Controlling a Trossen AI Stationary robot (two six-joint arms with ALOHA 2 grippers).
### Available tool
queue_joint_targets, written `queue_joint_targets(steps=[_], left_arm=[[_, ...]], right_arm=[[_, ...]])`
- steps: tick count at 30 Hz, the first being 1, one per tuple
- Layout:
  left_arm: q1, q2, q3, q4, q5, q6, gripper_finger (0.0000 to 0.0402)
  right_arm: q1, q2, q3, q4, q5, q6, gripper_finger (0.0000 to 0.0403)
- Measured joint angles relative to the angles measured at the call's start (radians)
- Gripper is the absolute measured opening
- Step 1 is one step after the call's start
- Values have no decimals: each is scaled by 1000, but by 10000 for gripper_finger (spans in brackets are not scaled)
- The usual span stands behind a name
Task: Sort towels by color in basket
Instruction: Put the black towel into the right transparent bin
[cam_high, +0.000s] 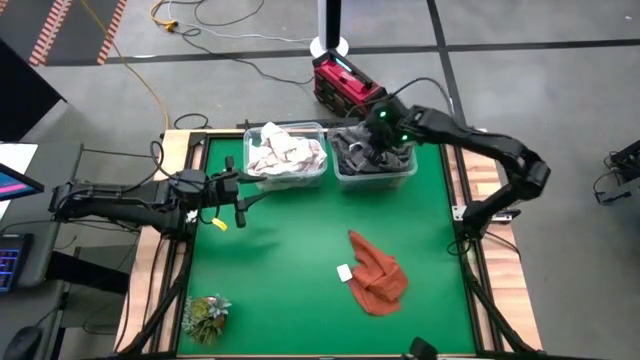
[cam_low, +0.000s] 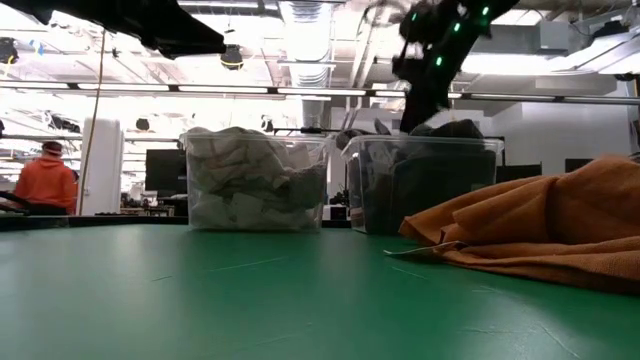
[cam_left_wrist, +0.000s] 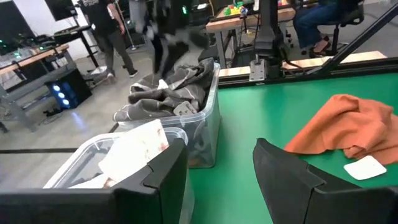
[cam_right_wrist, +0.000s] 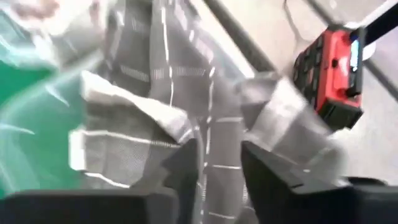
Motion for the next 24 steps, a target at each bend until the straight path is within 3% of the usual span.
queue_joint_targets(steps=[4,8,11,17,24], left_arm=[[0,0,0,0,8,-2,173],[0,0,0,0,8,-2,173],[0,0,0,2,8,6,173],[0,0,0,-1,8,8,173],[0,0,0,1,7,34,173]], right_arm=[[-10,-69,41,8,0,46,204],[2,-101,24,156,-25,44,235],[22,-65,-17,271,-65,17,238],[1,115,-80,304,-174,9,224],[-24,241,-113,284,-185,-9,206]])
